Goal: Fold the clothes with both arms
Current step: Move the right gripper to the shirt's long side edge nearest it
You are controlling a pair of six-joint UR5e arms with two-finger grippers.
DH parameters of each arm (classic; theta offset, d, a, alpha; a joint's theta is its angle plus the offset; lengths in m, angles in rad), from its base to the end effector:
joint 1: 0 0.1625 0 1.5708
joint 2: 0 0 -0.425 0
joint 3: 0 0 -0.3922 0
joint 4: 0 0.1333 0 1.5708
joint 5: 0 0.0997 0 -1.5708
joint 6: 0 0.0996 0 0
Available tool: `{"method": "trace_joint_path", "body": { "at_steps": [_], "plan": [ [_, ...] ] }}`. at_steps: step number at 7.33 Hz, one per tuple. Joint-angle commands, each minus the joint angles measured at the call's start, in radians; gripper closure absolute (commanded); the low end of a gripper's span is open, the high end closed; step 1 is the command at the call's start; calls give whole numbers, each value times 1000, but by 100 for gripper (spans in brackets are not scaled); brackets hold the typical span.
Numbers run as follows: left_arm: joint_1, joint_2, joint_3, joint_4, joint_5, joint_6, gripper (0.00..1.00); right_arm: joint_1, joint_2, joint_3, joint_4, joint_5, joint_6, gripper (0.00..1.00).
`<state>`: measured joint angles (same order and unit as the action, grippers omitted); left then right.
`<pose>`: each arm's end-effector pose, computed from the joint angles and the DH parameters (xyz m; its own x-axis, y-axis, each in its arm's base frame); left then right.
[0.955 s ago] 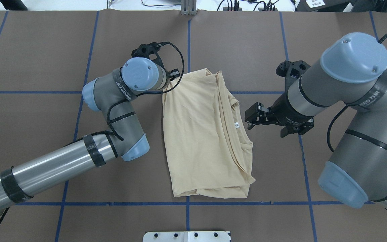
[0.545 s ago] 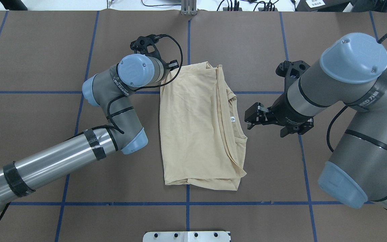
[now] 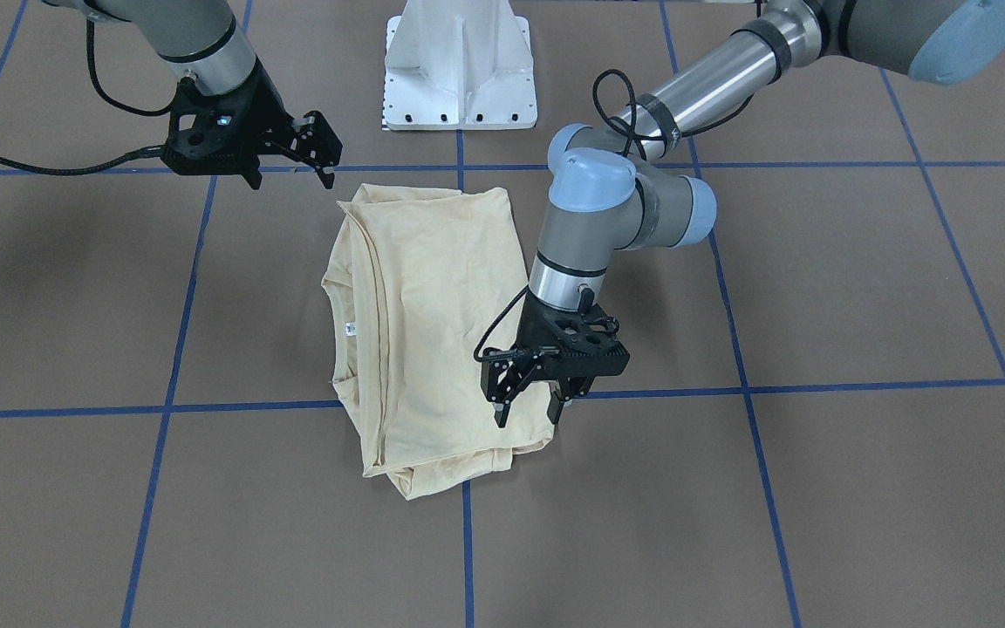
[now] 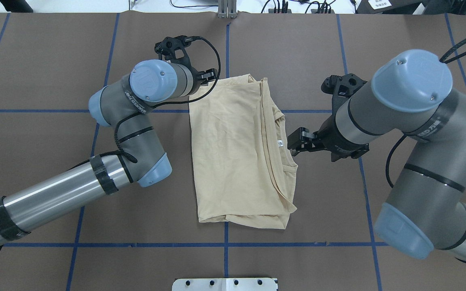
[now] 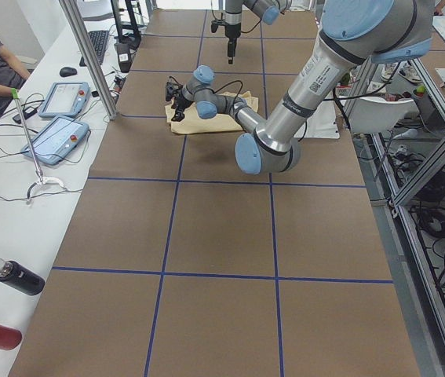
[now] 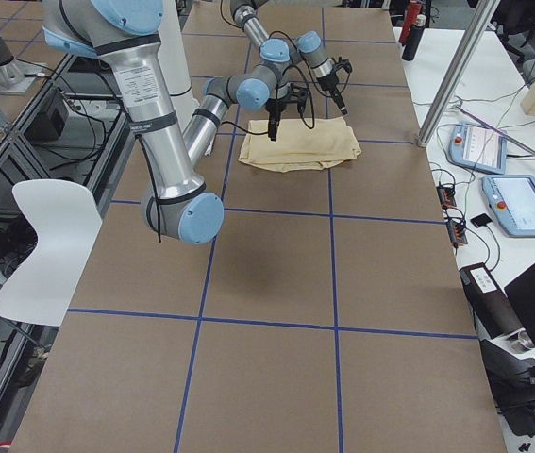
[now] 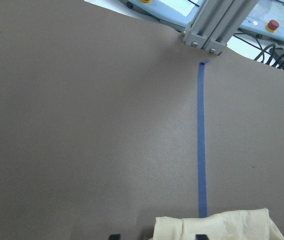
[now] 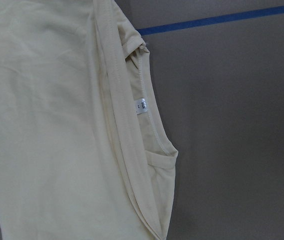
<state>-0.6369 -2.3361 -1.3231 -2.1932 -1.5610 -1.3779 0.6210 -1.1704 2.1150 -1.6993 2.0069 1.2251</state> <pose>0.5371 -0.5643 0.2259 0.4449 -0.0906 -0.8910 0.5263 0.8314 0.1782 -0.3776 -0.3823 0.2253 0.6181 0.0646 0.7834 -0.0719 0.9971 -0.0254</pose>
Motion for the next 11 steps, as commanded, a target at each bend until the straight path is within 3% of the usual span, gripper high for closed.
{"method": "trace_joint_path", "body": {
  "at_steps": [1,3,4,6,8,9,11],
  "plan": [
    [-6,156,-256,93,-48,7,0,-93,49,-54,9,-140,-97,1],
    [-7,231,-413,218,-57,7,0,-115,45,-105,65,-175,-218,3],
    [-6,248,-457,249,-57,7,0,-127,38,-187,199,-206,-281,4],
    [-7,250,-458,251,-57,4,0,-159,9,-285,362,-220,-288,6],
    [-6,250,-458,251,-57,3,0,-170,3,-285,385,-209,-289,40],
    [-6,250,-456,251,-57,0,0,-178,2,-285,385,-208,-289,51],
    [-4,250,-449,250,-59,-3,0,-191,-14,-285,385,-209,-289,61]
  ]
}}
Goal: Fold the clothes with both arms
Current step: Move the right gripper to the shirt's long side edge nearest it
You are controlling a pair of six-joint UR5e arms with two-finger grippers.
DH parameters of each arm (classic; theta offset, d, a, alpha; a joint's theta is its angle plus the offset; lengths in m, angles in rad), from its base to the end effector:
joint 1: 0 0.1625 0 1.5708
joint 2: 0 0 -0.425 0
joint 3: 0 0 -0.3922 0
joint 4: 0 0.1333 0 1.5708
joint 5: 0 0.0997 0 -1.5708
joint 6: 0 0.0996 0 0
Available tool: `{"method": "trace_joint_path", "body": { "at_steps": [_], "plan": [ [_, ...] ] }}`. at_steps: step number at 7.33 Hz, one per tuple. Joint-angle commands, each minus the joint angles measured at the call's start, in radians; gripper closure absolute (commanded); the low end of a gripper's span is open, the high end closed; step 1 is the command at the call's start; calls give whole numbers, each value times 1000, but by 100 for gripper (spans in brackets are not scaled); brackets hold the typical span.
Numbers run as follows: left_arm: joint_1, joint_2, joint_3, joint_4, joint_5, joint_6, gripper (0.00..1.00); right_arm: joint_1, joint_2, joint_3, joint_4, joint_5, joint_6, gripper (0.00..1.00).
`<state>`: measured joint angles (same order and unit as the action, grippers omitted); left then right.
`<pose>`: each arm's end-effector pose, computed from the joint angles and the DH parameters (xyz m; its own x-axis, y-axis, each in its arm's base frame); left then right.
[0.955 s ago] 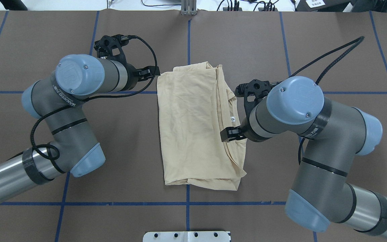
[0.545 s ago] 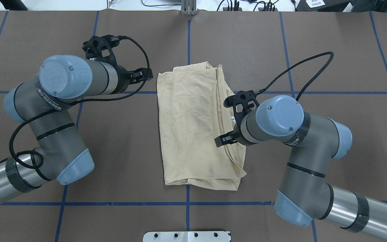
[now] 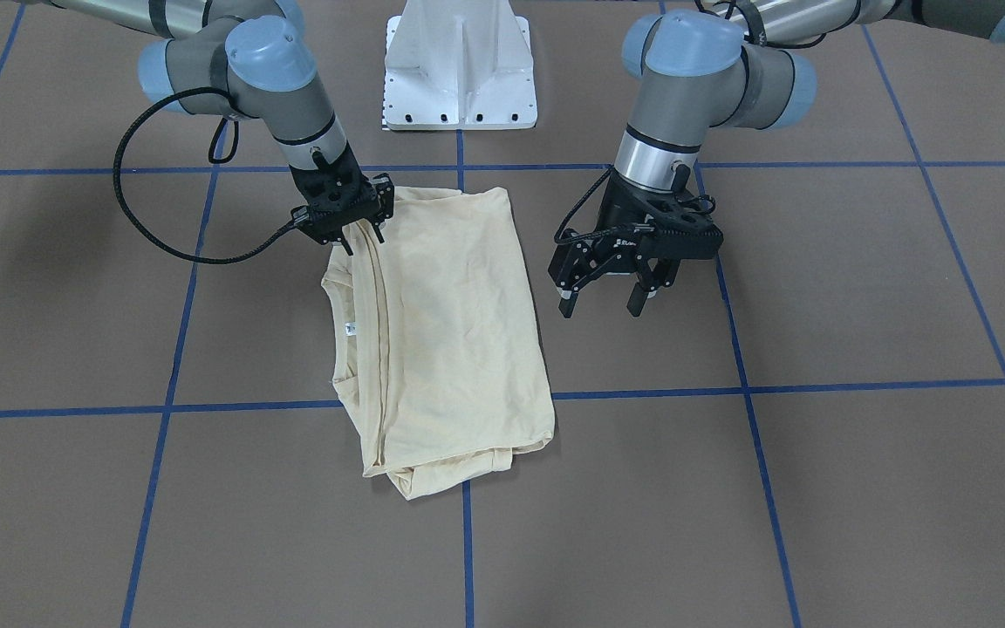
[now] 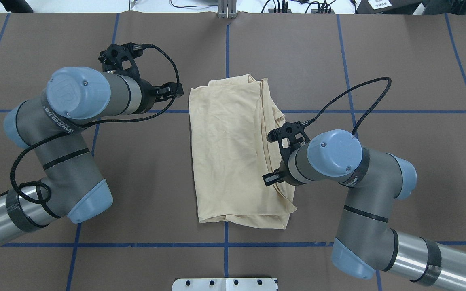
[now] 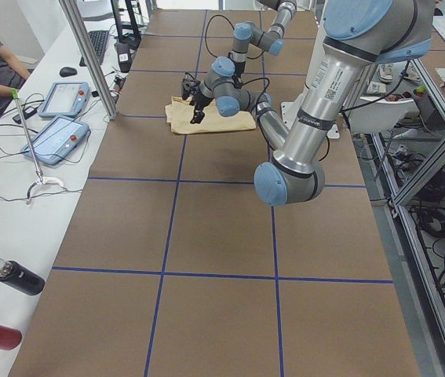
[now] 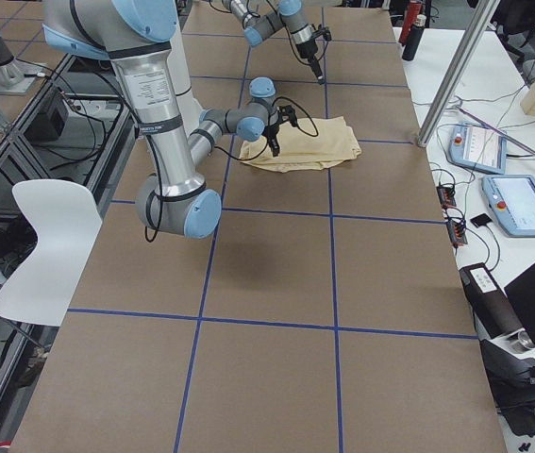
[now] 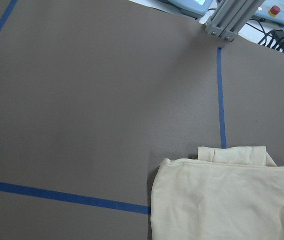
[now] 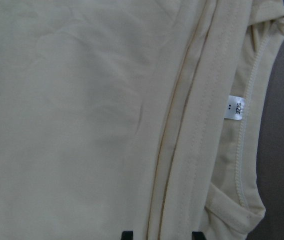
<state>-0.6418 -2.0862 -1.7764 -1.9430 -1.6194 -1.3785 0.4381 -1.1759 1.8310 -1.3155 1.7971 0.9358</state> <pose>0.4343 -0.4850 0.2306 0.4691 -0.1122 -0.8760 0.4826 0.8633 0.1478 -0.5074 -0.3602 0.2966 0.5973 -0.3585 0.7174 0.1259 0.9253 0.3577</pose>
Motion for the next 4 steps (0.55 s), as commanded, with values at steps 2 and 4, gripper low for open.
{"method": "trace_joint_path", "body": {
  "at_steps": [2,4],
  "plan": [
    [2,0,5,-1,-2,-2,0,-19,-24,4,1,4,1,66],
    [2,0,6,-1,-2,-2,0,-29,-27,4,1,1,3,66]
  ]
}}
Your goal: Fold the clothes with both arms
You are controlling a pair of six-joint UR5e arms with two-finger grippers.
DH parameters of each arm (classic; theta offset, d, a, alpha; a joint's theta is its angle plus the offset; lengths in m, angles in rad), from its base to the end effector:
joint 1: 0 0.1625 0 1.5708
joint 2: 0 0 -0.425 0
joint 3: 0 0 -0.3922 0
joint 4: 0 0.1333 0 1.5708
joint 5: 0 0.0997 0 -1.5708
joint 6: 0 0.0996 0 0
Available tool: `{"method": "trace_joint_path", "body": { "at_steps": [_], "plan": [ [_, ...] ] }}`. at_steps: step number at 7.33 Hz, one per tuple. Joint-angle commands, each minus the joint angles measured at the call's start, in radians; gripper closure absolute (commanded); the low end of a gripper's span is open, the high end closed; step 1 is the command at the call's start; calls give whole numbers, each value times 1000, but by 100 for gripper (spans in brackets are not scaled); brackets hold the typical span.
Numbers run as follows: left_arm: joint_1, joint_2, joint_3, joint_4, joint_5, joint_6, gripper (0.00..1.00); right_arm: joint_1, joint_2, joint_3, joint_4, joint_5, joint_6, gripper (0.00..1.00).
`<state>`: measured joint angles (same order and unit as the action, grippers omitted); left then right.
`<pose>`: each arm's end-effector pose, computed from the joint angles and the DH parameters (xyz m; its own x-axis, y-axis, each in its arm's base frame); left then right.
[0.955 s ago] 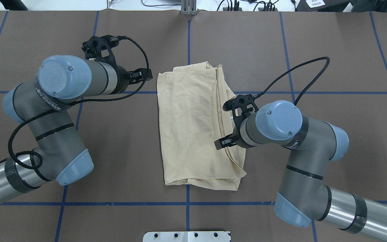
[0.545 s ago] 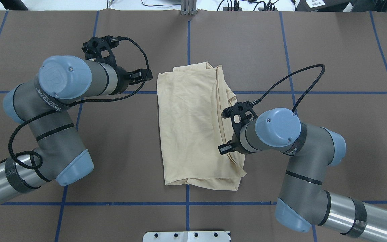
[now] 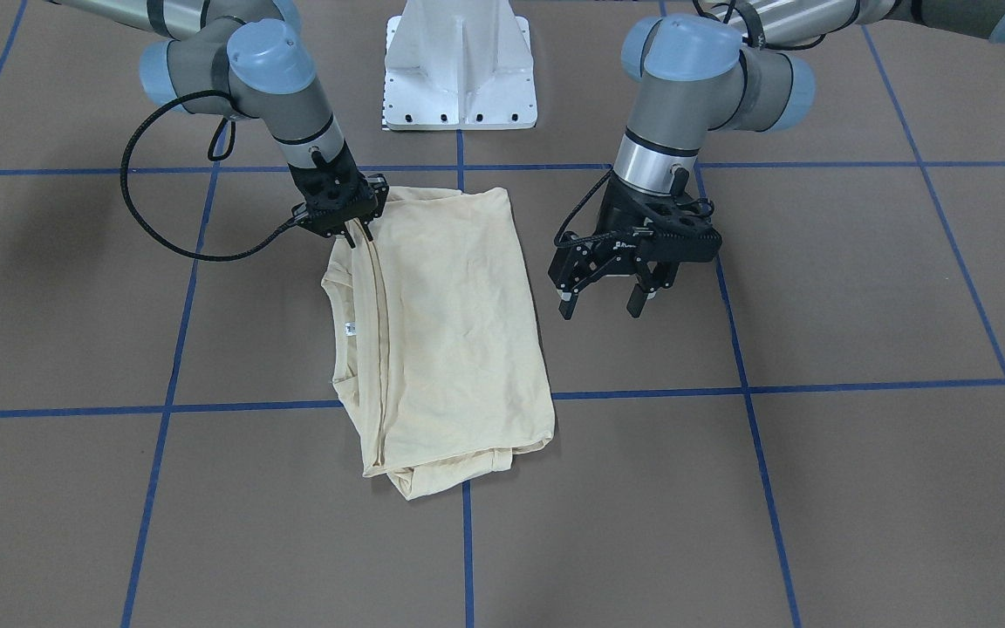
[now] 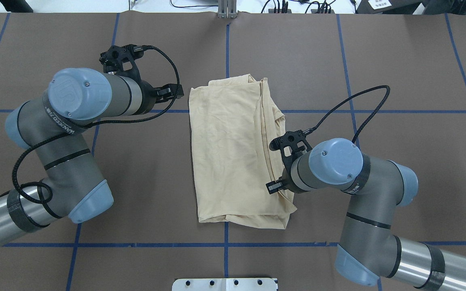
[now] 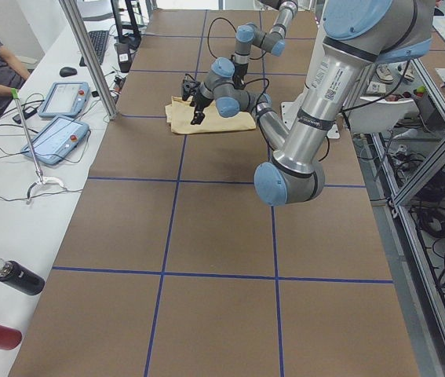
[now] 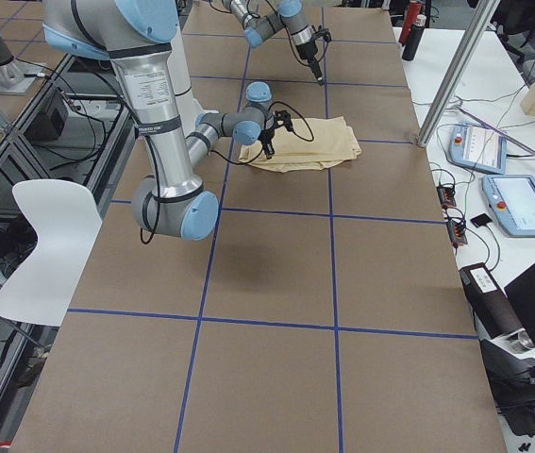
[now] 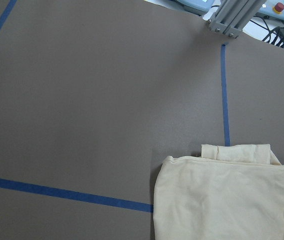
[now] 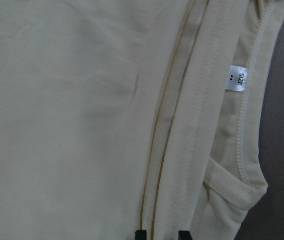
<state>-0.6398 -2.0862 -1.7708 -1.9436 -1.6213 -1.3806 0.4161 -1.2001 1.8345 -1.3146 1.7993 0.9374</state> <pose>0.4368 -0.4849 0.2329 0.4715 -0.1156 -0.8743 0.4799 0.8653 0.1445 -0.5113 -0.3470 0.3097 0.6014 -0.3645 0.7110 0.1530 0.9259 0.3453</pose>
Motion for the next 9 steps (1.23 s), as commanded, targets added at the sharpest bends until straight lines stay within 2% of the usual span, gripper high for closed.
{"method": "trace_joint_path", "body": {
  "at_steps": [1,3,4,5,9],
  "plan": [
    [0,0,-1,0,0,0,0,-8,-3,0,0,-1,1,66],
    [0,0,-1,-2,0,1,0,-23,-1,-6,0,-3,3,67],
    [0,0,-1,0,1,0,0,-31,-1,-8,0,-8,3,75],
    [0,0,-1,0,0,0,0,-30,-1,-6,0,-6,4,100],
    [5,0,2,-3,0,-2,0,-22,-1,3,-9,-3,4,100]
  ]
}}
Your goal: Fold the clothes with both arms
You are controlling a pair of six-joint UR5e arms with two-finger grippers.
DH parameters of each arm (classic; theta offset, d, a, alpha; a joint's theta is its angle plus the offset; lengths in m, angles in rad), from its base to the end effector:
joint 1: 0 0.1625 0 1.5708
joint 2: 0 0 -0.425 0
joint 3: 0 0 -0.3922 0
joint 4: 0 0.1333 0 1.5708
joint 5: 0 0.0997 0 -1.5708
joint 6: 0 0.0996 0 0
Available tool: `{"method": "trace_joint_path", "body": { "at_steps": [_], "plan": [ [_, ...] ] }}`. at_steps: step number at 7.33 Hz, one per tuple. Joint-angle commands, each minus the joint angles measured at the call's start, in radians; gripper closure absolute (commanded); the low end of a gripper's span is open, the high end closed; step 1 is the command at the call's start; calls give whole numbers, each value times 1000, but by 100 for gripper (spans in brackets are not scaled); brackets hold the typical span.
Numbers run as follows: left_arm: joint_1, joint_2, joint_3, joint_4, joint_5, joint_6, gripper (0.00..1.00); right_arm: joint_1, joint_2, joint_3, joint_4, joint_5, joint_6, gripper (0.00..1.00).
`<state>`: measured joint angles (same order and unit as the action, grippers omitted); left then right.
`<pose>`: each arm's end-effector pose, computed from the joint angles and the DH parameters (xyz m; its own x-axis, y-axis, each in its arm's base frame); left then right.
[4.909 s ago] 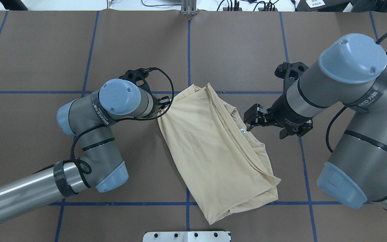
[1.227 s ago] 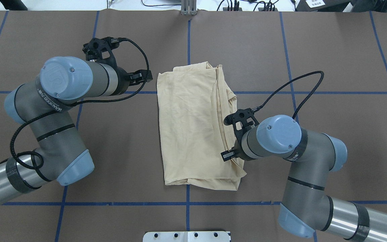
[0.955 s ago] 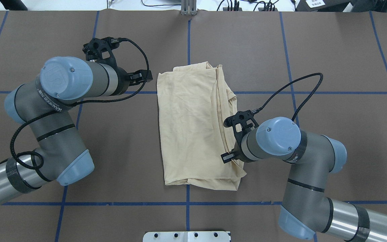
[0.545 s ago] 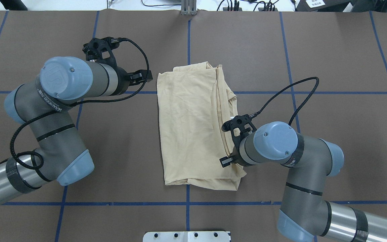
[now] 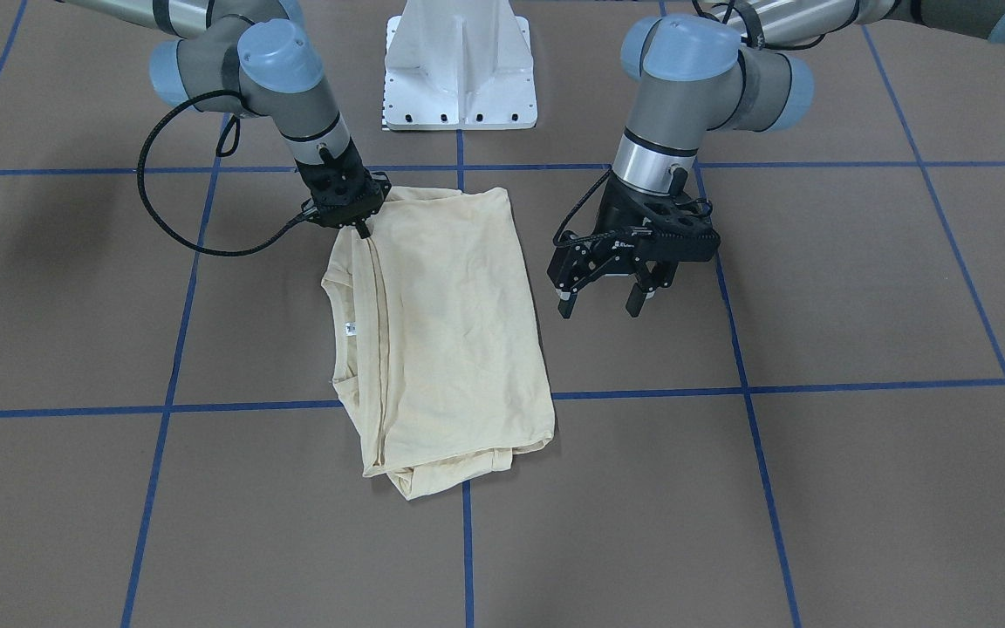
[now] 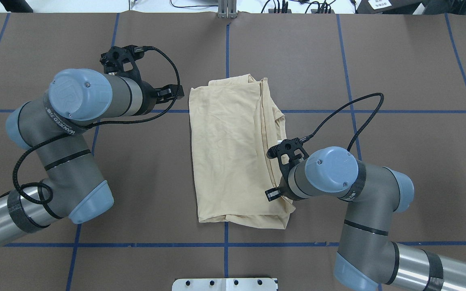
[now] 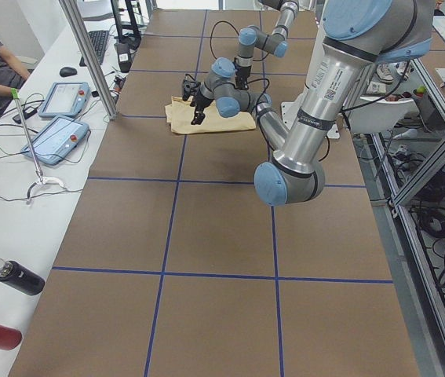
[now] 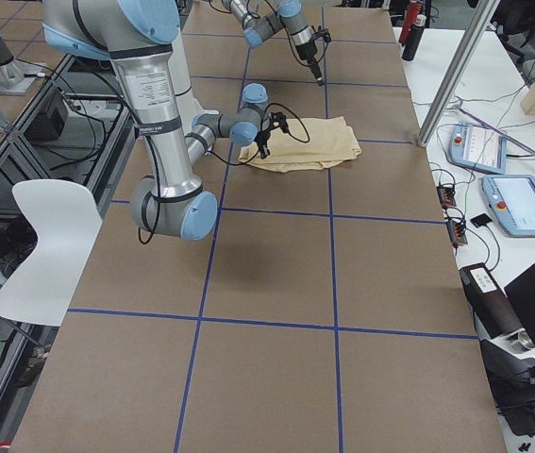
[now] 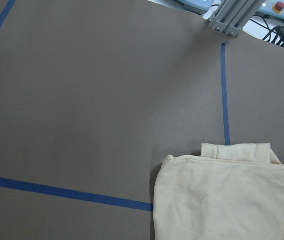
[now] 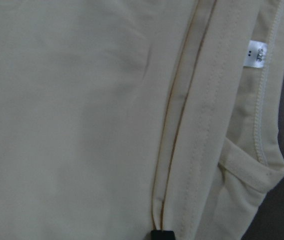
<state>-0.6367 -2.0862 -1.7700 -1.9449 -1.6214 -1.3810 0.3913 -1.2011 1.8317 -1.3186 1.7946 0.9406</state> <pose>0.4384 -0.4837 0.2331 0.4713 -0.1142 -0.8745 0.4774 0.8668 0.1441 -0.5203 -0.3349 0.3122 0.6000 -0.3741 0.7072 0.1735 0.9238 0.3414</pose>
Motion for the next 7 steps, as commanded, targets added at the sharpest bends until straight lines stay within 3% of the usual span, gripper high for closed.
{"method": "trace_joint_path", "body": {
  "at_steps": [1,5,7],
  "plan": [
    [3,-1,1,-6,0,-3,0,9,-3,8,-8,9,3,100],
    [5,-2,7,-11,2,-4,0,29,-119,84,-11,78,10,100],
    [5,-2,14,-12,3,-4,0,35,-123,87,-11,100,30,100]
  ]
}}
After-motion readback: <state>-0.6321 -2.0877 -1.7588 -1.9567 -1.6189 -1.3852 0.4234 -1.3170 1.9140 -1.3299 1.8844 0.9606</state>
